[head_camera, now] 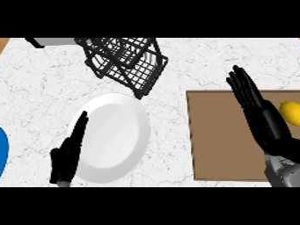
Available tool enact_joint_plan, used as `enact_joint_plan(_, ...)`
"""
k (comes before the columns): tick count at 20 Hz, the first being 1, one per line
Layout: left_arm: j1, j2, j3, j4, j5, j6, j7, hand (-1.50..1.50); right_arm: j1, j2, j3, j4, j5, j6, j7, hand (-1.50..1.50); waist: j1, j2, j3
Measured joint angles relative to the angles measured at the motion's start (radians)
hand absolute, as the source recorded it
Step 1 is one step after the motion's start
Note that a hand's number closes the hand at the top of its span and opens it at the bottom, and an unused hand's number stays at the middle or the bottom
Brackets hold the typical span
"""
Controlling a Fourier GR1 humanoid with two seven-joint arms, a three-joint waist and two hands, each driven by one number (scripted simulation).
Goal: Pick the lemon from the tray and place it in the tiered basket
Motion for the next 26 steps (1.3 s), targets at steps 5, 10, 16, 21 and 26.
enact_joint_plan(5, 0.004, -0.009, -0.011, -0.054, 0.003, 0.000, -0.001, 0.00, 0.007, -0.110, -0.240, 0.142, -0.176, 0.092, 0.001, 1.50, 0.009, -0.009, -0.019)
enact_joint_plan(10, 0.024, 0.003, 0.018, -0.078, 0.014, 0.023, 0.010, 0.00, 0.057, -0.206, -0.442, 0.390, -0.252, -0.009, 0.136, -1.50, 0.007, 0.009, -0.023)
enact_joint_plan(16, 0.029, -0.001, 0.017, -0.075, 0.004, 0.039, 0.030, 0.00, -0.006, -0.305, -0.655, 0.679, -0.407, 0.054, 0.221, -1.50, 0.027, -0.006, -0.025)
enact_joint_plan(21, 0.021, -0.001, 0.018, -0.068, 0.002, 0.034, 0.043, 0.00, -0.035, -0.459, -0.650, 0.819, -0.421, 0.284, 0.344, -1.50, 0.036, -0.012, -0.028)
enact_joint_plan(26, 0.009, -0.004, 0.020, -0.061, -0.002, 0.039, 0.060, 0.00, -0.048, -0.586, -0.557, 0.826, -0.384, 0.535, 0.473, -1.50, 0.043, -0.014, -0.029)
